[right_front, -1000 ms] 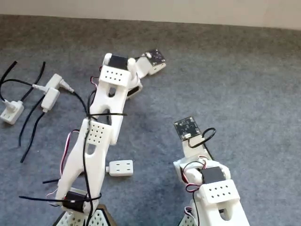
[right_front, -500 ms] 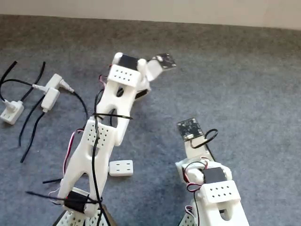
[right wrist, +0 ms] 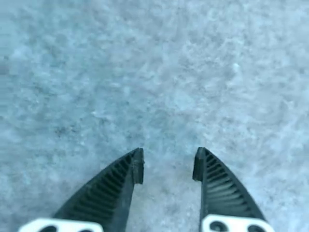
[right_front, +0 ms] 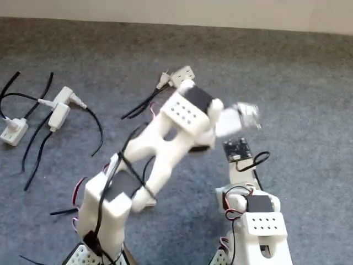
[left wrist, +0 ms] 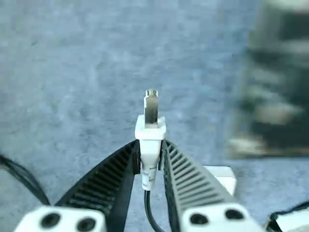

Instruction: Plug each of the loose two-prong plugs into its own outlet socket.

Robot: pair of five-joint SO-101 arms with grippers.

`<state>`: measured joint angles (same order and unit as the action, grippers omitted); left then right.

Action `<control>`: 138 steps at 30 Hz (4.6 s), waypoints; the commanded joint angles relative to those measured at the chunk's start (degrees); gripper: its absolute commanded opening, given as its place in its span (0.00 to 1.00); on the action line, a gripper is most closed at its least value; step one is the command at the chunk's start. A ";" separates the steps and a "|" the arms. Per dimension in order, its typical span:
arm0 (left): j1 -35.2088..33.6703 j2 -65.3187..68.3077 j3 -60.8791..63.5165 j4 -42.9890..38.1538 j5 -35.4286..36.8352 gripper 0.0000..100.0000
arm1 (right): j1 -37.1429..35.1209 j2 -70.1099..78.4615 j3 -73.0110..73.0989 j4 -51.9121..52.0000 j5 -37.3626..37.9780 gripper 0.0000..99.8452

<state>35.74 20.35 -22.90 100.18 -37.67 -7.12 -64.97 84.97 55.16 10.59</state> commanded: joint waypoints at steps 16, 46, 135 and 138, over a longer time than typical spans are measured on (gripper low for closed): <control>14.90 -11.82 23.87 -20.75 2.81 0.04 | 35.82 -0.84 -11.91 7.08 10.55 0.17; -42.33 -12.09 2.86 -0.35 35.52 0.33 | 8.75 6.81 -25.10 16.75 3.52 0.17; -48.04 -11.91 38.55 -36.40 35.69 0.33 | -17.63 44.18 -25.98 -5.49 58.73 0.00; -46.55 -12.18 39.34 -36.40 34.81 0.33 | -17.10 39.78 -26.68 -2.33 53.89 0.01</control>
<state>-12.88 10.42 16.48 63.78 -2.24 -24.44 -20.92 59.82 50.33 68.79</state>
